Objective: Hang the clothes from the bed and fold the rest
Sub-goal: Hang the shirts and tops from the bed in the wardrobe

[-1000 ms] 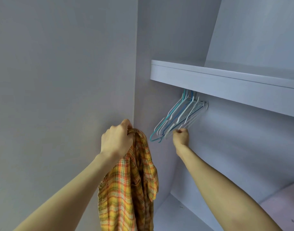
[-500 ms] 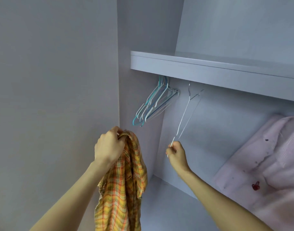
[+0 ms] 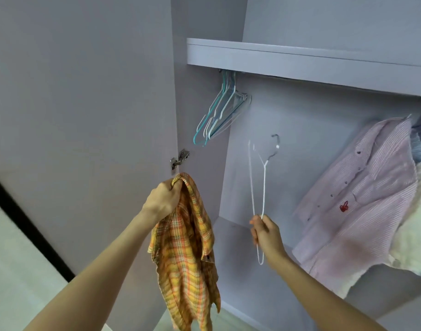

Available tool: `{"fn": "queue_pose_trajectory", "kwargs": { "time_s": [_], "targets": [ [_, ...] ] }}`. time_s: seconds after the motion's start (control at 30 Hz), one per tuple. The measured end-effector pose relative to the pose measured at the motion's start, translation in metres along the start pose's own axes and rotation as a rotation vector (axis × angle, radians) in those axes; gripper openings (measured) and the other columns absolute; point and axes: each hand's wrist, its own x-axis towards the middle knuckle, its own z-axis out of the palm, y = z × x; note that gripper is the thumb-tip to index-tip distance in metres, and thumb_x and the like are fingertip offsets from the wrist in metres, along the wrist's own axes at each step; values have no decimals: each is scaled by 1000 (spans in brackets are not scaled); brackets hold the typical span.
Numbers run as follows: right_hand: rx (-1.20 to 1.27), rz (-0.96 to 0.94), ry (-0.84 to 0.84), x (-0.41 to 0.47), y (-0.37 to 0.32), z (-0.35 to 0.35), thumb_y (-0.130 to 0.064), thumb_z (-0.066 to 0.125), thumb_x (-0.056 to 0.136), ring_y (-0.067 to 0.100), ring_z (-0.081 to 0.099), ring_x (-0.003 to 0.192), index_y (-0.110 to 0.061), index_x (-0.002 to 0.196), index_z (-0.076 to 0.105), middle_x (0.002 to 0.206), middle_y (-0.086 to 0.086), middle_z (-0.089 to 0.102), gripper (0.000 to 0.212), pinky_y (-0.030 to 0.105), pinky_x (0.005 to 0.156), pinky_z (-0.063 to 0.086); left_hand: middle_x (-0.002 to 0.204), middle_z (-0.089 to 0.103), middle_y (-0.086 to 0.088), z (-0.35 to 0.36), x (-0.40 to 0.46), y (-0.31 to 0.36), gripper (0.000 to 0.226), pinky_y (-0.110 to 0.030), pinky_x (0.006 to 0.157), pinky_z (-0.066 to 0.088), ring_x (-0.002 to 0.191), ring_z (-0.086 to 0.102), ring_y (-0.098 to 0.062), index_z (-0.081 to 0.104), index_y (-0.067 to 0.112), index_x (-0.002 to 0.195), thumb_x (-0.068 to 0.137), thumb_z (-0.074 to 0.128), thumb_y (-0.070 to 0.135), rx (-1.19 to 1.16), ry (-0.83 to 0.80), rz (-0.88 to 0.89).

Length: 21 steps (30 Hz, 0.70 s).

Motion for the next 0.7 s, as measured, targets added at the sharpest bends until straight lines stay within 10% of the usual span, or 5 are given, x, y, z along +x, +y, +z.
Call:
{"fn": "queue_pose_trajectory", "kwargs": {
  "time_s": [0.2, 0.3, 0.37, 0.53, 0.7],
  "targets": [
    [163, -65, 79, 7, -27, -5, 6, 50, 88, 21, 51, 61, -11, 108, 48, 73, 10, 51, 26, 23, 62, 47, 43, 27, 9, 1, -5, 12, 39, -22, 41, 24, 37, 22, -9, 25, 17, 60, 97, 35, 28, -112, -55, -68],
    [72, -40, 197, 19, -31, -14, -10, 55, 90, 19, 37, 55, -12, 80, 51, 65, 6, 43, 11, 33, 62, 40, 49, 31, 5, 2, -7, 17, 37, -23, 44, 26, 43, 27, -11, 30, 16, 62, 97, 35, 29, -117, -90, -77],
    [-25, -86, 209, 15, -25, -20, -22, 57, 91, 17, 28, 57, -14, 57, 38, 56, 2, 32, 40, 29, 58, 29, 59, 40, -3, 2, -9, 18, 30, -27, 52, 32, 54, 37, -17, 40, 14, 73, 98, 35, 29, -148, -129, -112],
    [43, -164, 203, 4, -12, -24, -16, 39, 99, 11, 33, 54, -17, 60, 37, 57, -5, 37, 39, 26, 58, 32, 81, 65, -9, -5, -10, 19, 31, -30, 70, 50, 74, 63, -25, 59, 12, 84, 99, 40, 32, -337, -151, -245],
    [380, -21, 76, 20, -32, -25, 1, 35, 95, 3, 22, 41, -20, 58, 25, 45, -11, 25, 44, 20, 47, 20, 59, 37, -1, -8, -9, 26, 32, -22, 46, 26, 50, 31, -14, 39, 13, 68, 98, 34, 23, 56, -84, -87]
  ]
}}
